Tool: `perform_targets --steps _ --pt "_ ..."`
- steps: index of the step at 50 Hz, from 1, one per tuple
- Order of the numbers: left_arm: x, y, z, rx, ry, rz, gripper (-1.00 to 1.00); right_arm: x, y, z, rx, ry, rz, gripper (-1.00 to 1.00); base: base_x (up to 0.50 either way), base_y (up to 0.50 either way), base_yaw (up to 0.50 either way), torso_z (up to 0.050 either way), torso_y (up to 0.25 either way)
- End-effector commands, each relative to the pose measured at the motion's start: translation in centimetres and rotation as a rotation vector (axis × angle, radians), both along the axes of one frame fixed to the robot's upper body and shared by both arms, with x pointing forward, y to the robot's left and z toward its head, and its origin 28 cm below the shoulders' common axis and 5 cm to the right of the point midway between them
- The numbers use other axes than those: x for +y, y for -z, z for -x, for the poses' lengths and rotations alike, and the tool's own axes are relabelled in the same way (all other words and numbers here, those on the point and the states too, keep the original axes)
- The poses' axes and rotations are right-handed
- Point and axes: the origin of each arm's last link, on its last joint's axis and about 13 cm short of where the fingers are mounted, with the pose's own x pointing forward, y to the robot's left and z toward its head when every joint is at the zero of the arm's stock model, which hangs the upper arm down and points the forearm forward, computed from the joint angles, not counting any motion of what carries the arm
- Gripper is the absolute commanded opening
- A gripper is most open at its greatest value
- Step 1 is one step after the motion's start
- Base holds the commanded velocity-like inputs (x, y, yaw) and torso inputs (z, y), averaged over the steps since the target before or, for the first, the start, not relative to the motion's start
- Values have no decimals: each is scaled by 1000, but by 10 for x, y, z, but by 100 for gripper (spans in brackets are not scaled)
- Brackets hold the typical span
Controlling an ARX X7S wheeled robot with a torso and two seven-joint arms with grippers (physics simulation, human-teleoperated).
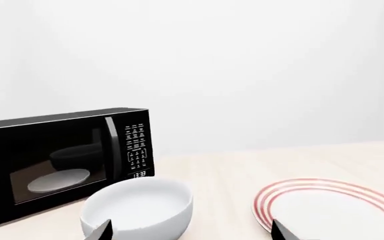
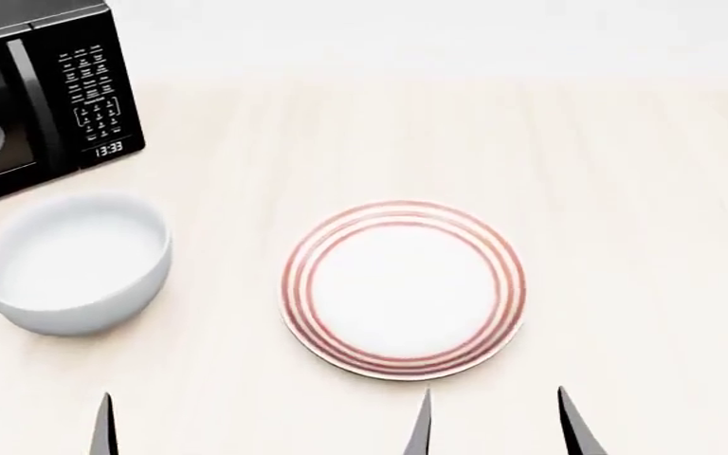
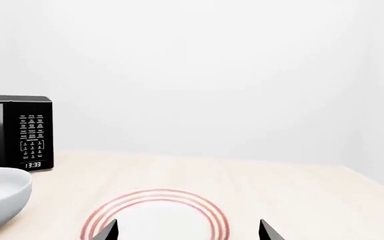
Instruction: Pick up the white bowl and put it on the plate.
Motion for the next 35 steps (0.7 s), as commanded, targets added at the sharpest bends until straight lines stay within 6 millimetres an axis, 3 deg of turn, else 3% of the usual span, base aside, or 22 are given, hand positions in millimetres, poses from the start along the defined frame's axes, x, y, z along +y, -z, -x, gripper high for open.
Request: perform_targets --steps 1,13,28,35 --pt "0 1 0 1 -1 -5 100 0 0 0 0 -1 2 100 500 0 0 0 0" --pt "0 2 0 4 3 -5 100 1 1 -1 7 -1 3 100 500 0 0 0 0" --pt "0 2 -1 4 2 -7 100 2 2 -1 6 -14 8 100 0 0 0 0 0" --pt "-1 -16 5 -2 -10 -15 100 3 3 0 17 -33 15 100 0 0 0 0 0"
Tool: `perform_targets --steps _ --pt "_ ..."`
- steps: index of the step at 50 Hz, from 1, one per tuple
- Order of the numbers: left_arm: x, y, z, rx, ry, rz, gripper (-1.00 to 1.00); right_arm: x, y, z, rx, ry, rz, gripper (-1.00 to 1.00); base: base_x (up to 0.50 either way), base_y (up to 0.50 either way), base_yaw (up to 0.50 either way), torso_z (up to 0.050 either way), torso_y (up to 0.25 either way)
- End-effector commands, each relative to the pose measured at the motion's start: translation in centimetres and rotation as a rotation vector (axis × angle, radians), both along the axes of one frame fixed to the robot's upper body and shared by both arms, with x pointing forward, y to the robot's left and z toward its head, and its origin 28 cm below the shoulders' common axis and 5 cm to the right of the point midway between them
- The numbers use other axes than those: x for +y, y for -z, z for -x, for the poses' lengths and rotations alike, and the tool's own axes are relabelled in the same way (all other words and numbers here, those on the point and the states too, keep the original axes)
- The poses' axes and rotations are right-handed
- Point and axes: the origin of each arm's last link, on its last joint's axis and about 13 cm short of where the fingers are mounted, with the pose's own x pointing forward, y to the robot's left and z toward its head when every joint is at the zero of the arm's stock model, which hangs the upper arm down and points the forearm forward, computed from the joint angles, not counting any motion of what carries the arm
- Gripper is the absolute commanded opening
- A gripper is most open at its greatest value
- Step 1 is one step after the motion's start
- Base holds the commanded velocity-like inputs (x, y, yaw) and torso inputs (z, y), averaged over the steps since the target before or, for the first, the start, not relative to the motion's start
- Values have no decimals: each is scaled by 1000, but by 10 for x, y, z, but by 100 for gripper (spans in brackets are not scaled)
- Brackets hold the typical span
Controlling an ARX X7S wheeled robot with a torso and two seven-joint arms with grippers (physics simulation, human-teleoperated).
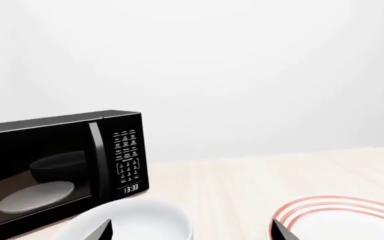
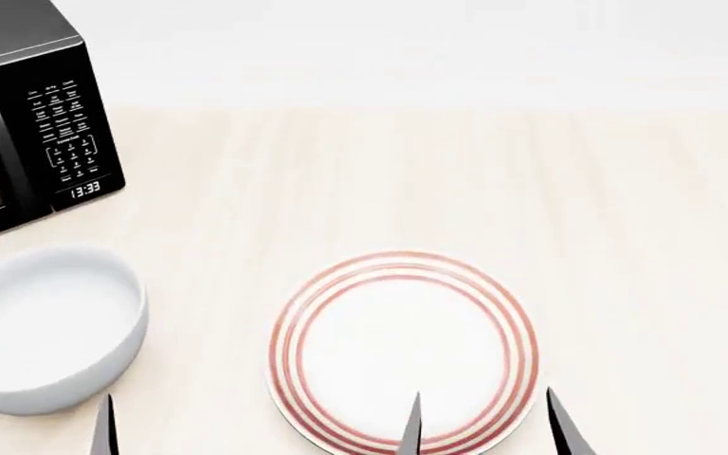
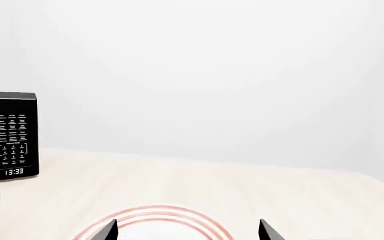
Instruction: Pick up the white bowl and put it on the plate.
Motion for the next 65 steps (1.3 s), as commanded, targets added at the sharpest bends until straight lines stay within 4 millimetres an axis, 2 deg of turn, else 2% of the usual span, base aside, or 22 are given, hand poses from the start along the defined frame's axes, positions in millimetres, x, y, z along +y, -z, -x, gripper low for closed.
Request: perform_targets --steps 1,7,13,15,17,20,25,27,30,33,40,48,57,63,64,65 --pt "0 -17 5 -4 -14 -10 100 1 1 0 13 -18 6 100 0 0 0 0 0" --pt "3 -47 9 5 -43 -10 100 2 2 1 13 -18 10 100 0 0 0 0 0" --pt "14 -99 2 -11 -94 -56 100 0 1 1 11 -11 7 100 0 0 0 0 0" --pt "20 -121 -3 -22 -85 -50 100 0 1 0 10 -11 10 100 0 0 0 0 0" --pt "23 -132 -6 -28 -80 -47 100 0 1 1 11 -11 9 100 0 0 0 0 0" --pt "34 -161 -19 -35 -96 -90 100 -2 0 0 13 -8 7 100 0 0 0 0 0" --pt "49 -184 -47 73 -72 -35 100 -3 0 0 12 -3 9 100 0 0 0 0 0" --pt "62 -186 -65 148 -121 16 100 -3 0 1 15 -1 9 100 0 0 0 0 0" --pt "72 -188 -77 219 -156 72 100 -3 1 1 16 0 11 100 0 0 0 0 0" --pt "76 -194 -79 228 -155 71 100 -3 1 1 18 0 11 100 0 0 0 0 0" --pt "94 -203 -93 345 -162 184 100 -2 1 3 25 2 17 100 0 0 0 0 0" --pt "103 -198 -100 437 -189 288 100 -1 3 3 29 -1 23 100 0 0 0 0 0" --pt "106 -196 -105 453 -201 299 100 -2 3 3 28 -2 16 100 0 0 0 0 0" --pt "107 -187 -108 469 -208 315 100 -2 3 2 28 -2 18 100 0 0 0 0 0" --pt "114 -158 -123 535 -245 379 100 -1 4 2 26 -5 22 100 0 0 0 0 0" --pt "114 -157 -124 535 -245 385 100 -1 4 2 26 -5 22 100 0 0 0 0 0"
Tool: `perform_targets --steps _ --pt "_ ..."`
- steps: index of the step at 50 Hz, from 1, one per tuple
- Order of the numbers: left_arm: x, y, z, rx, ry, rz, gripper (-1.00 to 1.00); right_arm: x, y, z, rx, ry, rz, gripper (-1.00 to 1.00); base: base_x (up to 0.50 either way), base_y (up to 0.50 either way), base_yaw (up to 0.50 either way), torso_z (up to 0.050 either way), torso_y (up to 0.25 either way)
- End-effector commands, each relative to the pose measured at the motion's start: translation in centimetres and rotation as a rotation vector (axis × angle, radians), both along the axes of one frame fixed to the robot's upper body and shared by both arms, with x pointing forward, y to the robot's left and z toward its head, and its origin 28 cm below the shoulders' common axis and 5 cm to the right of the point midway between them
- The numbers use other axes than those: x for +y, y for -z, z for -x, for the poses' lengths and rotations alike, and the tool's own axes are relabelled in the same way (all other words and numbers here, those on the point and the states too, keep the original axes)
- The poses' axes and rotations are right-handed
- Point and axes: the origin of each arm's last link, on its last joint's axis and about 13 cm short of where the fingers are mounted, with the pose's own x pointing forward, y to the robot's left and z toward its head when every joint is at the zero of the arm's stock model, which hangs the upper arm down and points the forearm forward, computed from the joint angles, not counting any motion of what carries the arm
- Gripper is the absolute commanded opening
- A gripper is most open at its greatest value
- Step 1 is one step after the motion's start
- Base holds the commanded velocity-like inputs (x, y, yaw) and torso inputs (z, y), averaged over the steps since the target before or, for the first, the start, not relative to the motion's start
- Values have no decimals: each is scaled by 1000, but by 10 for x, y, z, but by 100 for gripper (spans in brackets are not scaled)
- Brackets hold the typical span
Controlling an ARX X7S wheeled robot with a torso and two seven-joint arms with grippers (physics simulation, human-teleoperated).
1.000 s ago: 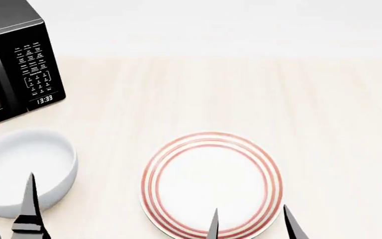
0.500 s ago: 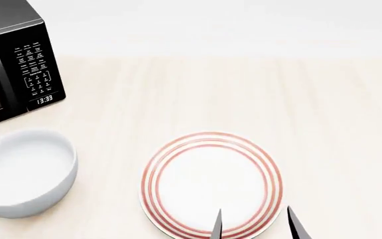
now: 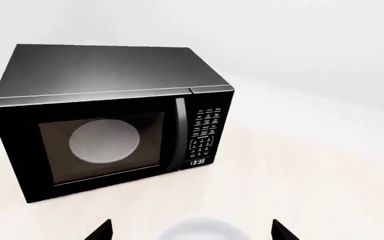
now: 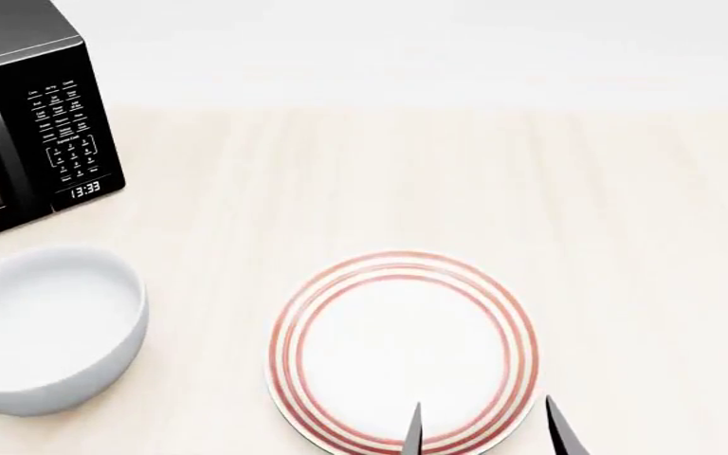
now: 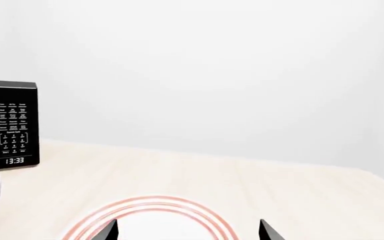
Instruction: Pick up the white bowl and put it on the plate.
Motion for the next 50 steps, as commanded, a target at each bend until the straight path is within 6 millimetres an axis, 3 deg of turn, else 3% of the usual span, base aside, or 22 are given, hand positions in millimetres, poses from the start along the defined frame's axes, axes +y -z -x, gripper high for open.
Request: perform_targets --steps 1,23,50 --pt "11 33 -20 95 -51 99 100 1 1 0 -2 -3 5 100 0 0 0 0 0" --pt "12 44 -26 114 -74 91 100 1 1 0 -1 -4 7 100 0 0 0 0 0" --pt "11 77 -29 181 -83 90 100 1 2 0 -1 -7 14 100 0 0 0 0 0"
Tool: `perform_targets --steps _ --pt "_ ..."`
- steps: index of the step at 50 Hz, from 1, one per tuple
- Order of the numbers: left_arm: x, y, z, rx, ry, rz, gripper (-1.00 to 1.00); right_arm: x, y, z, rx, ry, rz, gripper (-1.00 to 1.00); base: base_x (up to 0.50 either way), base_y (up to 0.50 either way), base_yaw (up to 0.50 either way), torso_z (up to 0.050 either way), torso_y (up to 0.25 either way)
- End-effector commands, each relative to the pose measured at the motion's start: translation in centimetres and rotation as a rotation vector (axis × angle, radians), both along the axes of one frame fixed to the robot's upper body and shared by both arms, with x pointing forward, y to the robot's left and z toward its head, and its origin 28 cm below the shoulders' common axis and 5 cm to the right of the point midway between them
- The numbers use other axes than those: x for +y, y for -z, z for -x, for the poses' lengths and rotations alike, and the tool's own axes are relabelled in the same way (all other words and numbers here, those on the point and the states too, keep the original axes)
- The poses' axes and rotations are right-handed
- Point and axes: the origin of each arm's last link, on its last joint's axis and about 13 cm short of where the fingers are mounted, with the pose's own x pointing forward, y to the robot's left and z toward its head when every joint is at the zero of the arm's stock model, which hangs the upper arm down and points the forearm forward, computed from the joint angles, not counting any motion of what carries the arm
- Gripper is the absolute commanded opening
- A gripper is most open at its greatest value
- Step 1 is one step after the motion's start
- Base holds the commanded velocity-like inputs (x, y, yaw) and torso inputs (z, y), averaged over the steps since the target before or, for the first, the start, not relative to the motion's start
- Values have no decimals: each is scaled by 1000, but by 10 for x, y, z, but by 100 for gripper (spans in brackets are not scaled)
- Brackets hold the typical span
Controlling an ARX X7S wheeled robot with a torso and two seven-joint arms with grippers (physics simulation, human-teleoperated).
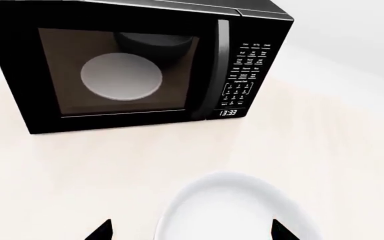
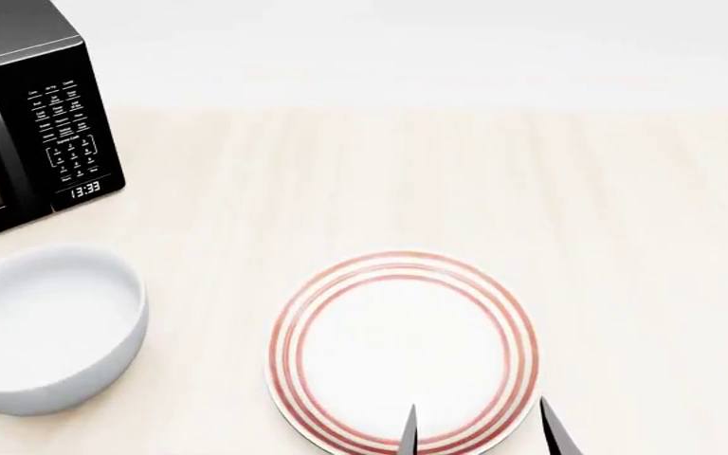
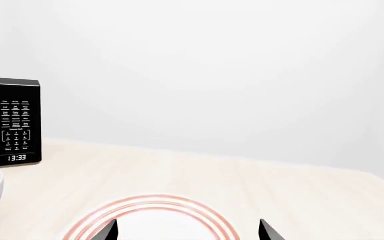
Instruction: Pick up the white bowl and put it on the plate.
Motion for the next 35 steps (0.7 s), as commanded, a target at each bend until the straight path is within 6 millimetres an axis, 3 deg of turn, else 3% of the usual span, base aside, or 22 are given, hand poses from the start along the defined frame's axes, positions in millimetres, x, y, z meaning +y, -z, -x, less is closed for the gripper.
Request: perform_targets --steps 1,35 --pt "-1 11 0 24 -1 2 100 0 0 0 0 0 3 100 0 0 0 0 0" --pt "-9 35 4 57 -3 27 100 -1 2 -3 2 0 7 100 0 0 0 0 0"
